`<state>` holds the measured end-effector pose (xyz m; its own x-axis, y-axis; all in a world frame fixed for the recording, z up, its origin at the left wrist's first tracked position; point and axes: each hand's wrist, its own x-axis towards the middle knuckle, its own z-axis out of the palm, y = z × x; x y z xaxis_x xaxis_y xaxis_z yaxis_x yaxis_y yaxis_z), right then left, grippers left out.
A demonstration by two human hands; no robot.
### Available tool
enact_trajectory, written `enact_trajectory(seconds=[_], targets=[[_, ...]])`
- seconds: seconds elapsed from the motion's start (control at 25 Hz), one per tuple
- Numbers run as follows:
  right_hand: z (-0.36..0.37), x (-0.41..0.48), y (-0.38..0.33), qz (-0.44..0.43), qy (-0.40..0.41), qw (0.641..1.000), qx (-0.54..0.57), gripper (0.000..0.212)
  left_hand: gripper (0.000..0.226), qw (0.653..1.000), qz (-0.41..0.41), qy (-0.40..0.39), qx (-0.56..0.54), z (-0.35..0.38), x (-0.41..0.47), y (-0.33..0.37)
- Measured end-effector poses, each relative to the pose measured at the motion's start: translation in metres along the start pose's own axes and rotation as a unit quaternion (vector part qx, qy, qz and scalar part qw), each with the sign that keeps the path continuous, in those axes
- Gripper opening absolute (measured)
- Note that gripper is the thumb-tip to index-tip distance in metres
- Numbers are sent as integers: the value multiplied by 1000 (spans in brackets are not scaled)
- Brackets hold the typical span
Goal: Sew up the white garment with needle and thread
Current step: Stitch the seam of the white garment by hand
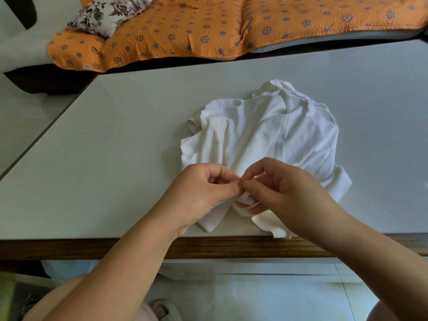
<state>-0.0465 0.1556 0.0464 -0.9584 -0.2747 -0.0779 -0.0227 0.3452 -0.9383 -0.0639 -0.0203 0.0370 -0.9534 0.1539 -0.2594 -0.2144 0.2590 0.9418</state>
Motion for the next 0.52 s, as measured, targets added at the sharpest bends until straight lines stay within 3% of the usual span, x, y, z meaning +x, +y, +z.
enact_trajectory(seconds=[0.2,0.52], targets=[[2,5,3,-22,94,994,-48,13,9,1000,2,-3,28,0,-1,5],[-6,14,-1,11,122,982,146,15,8,1000,-11,-9,-15,-1,-2,9]])
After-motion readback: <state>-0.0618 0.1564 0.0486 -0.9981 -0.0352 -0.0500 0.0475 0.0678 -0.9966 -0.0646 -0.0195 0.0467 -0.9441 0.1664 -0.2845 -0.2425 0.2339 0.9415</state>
